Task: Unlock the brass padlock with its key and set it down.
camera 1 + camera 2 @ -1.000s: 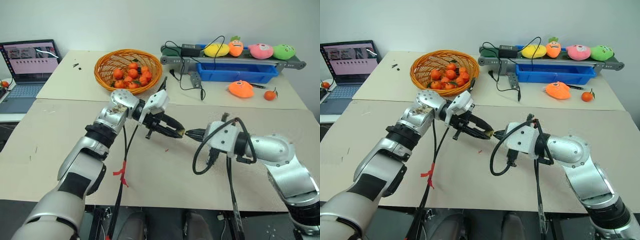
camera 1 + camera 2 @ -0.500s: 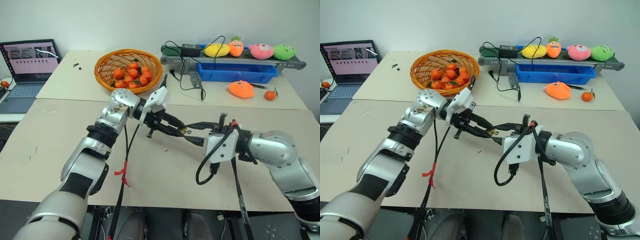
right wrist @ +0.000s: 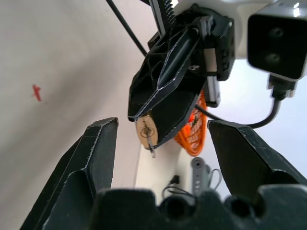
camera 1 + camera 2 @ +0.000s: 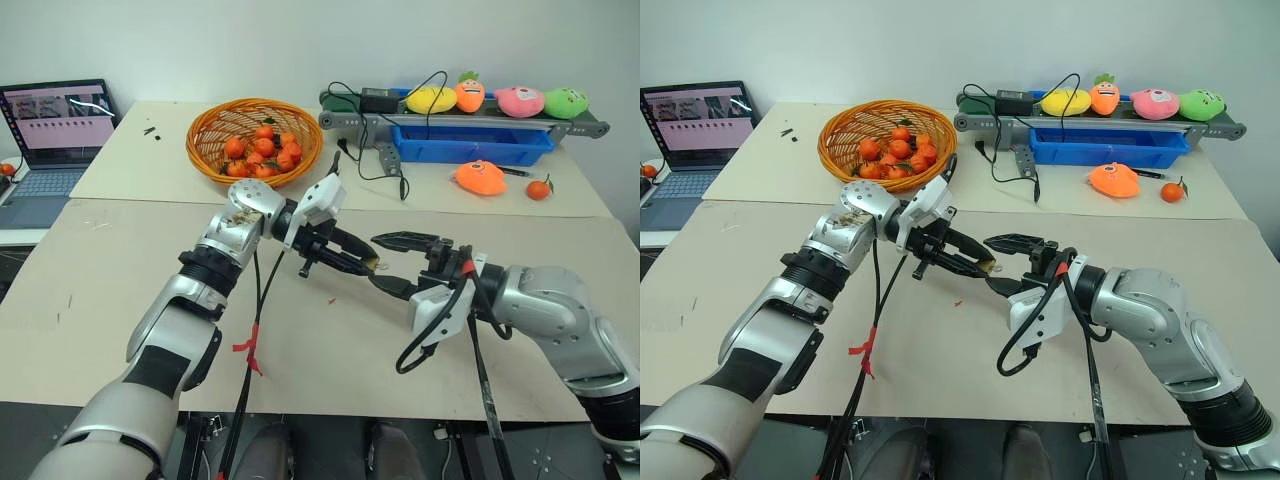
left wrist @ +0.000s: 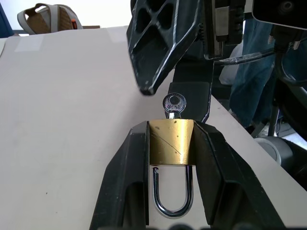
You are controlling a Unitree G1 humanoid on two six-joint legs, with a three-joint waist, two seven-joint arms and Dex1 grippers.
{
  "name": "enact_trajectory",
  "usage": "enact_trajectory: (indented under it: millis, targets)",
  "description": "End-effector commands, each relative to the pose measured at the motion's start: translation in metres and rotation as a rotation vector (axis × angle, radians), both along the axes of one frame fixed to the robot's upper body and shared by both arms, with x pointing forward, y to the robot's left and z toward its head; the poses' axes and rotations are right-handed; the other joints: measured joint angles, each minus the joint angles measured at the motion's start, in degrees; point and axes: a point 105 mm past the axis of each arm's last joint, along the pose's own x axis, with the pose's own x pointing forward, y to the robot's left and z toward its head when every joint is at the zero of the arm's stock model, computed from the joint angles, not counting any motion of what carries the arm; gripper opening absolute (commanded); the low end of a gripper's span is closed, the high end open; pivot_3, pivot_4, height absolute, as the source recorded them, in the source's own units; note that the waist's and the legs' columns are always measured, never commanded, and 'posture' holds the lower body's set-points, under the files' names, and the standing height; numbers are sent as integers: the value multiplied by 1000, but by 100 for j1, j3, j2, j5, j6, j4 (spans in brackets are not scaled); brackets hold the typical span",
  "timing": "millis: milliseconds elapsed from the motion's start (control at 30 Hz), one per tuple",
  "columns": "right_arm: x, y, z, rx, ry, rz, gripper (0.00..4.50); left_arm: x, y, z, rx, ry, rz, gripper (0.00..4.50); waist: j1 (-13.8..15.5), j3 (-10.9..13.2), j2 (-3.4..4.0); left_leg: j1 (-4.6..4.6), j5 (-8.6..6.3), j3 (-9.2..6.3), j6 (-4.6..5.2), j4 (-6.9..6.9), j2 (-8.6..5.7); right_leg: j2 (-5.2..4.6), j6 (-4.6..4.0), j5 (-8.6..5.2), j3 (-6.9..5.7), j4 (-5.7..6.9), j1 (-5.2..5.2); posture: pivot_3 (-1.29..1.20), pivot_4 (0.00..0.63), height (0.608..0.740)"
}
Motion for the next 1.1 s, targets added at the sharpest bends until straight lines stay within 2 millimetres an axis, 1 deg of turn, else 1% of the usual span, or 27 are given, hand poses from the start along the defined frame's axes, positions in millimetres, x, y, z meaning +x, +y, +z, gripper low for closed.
enact_trajectory:
  millis: [33, 167, 433, 900, 1100]
  targets:
    - [-6, -3, 17, 44, -135, 22, 3589, -2, 1, 19, -37, 18, -9, 827, -4, 0, 0, 0, 0, -1, 0, 0, 0, 0, 0, 0, 0, 0, 0, 0, 150, 740]
    - [-9, -3, 21, 63, -180, 43, 3589, 3, 2, 23, -52, 59, 17, 827, -4, 0, 0, 0, 0, -1, -1, 0, 0, 0, 0, 0, 0, 0, 0, 0, 150, 740]
    - [-14, 3, 15, 63, -154, 71, 3589, 2, -1, 25, -53, 64, 9, 827, -17, 0, 0, 0, 0, 1, -1, 0, 0, 0, 0, 0, 0, 0, 1, 0, 150, 740]
    - [-8, 2, 7, 53, -130, 71, 3589, -5, -2, 29, -50, 58, -18, 827, -25, 0, 0, 0, 0, -1, 0, 0, 0, 0, 0, 0, 0, 0, 1, 0, 150, 740]
    - [-6, 2, 5, 54, -128, 76, 3589, -12, -2, 31, -45, 56, -41, 827, -37, 0, 0, 0, 0, -6, -1, 0, 1, 0, 0, 0, 1, 0, 0, 0, 150, 740]
